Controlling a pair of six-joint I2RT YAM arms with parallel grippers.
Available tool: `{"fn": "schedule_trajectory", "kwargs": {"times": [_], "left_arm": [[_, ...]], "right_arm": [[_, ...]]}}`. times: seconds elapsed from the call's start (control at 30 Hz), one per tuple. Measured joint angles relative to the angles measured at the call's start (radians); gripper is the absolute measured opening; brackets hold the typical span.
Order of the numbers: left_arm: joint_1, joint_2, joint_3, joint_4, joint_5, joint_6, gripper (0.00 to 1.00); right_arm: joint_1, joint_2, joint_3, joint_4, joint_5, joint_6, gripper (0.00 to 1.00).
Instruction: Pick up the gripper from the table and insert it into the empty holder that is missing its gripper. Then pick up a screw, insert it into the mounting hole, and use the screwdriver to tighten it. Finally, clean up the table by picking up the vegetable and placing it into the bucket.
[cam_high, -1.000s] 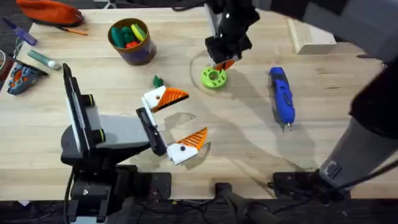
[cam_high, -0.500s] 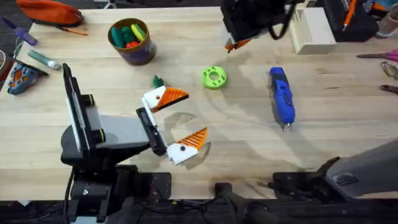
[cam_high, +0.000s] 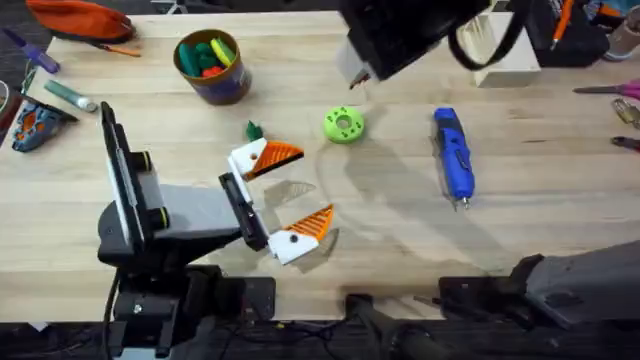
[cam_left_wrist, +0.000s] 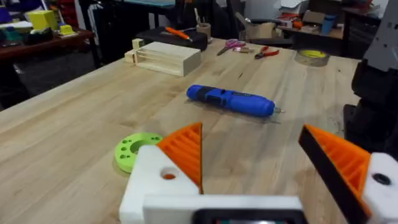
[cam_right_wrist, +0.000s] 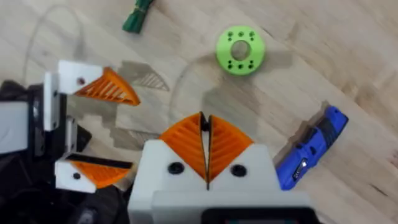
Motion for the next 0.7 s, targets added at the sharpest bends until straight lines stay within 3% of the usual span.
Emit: {"fn": "schedule_trajectory", "kwargs": {"times": [0.37, 0.7], "left_arm": [[0.0, 0.0, 0.0, 0.0, 0.0, 0.0, 0.985], [0.0, 0.0, 0.0, 0.0, 0.0, 0.0, 0.985]], "right_arm": [[0.15, 0.002, 0.0, 0.02, 0.035, -0.065, 0.006], [0.182, 0.065, 0.05, 0.018, 0.049, -0.091, 0.006]]}}
